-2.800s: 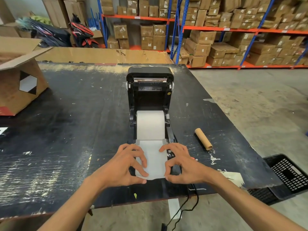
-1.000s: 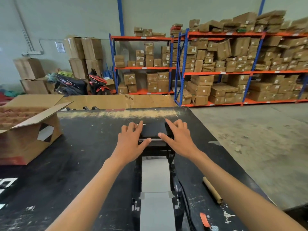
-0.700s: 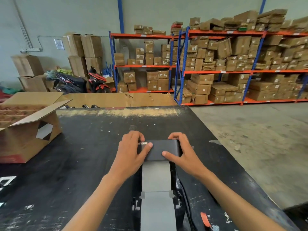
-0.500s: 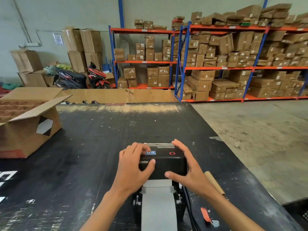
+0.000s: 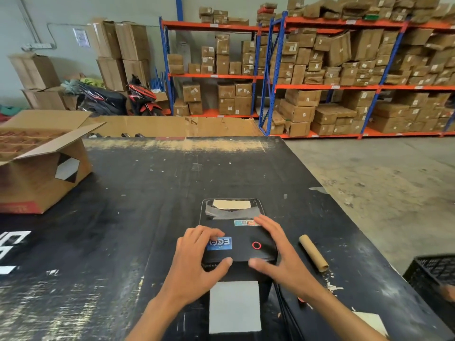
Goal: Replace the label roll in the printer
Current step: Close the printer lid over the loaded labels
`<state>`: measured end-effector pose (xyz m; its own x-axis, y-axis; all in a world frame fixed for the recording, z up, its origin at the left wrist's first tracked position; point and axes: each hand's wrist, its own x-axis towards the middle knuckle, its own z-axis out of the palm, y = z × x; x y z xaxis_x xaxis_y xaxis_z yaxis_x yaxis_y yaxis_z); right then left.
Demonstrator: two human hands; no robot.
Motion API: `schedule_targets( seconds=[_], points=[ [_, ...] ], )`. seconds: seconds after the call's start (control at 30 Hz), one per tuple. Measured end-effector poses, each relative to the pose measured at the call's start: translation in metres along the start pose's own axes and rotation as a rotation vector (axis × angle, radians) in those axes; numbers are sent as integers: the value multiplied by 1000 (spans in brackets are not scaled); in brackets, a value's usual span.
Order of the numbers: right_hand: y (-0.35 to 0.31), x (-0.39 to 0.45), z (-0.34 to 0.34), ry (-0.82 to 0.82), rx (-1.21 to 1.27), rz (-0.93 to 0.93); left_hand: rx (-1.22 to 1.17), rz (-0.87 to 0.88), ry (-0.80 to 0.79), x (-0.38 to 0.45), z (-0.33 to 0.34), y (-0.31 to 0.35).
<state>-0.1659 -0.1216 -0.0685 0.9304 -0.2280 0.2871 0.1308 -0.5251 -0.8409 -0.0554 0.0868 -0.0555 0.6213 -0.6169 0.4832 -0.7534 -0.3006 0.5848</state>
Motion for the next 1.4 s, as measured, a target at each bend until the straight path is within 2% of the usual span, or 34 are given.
schedule_targets(
  seconds=[0.1, 0.17, 0.23, 0.33, 0.77, 1.4],
  points=[
    [-3, 12, 1, 148, 61, 81, -75, -99, 58, 10, -1, -2],
    [-3, 24, 1, 196, 149, 217, -131, -234, 77, 18, 2, -6],
    [2, 32, 0, 158, 207, 359, -180, -361, 48, 22, 4, -9],
    [15, 30, 3, 102, 186, 414, -264, -446, -2, 15, 10, -10],
    [18, 20, 12, 142, 340, 444, -324, -412, 155, -5, 28, -17],
    [16, 17, 15, 182, 499, 456, -405, -413, 205, -6, 35, -21]
  ],
)
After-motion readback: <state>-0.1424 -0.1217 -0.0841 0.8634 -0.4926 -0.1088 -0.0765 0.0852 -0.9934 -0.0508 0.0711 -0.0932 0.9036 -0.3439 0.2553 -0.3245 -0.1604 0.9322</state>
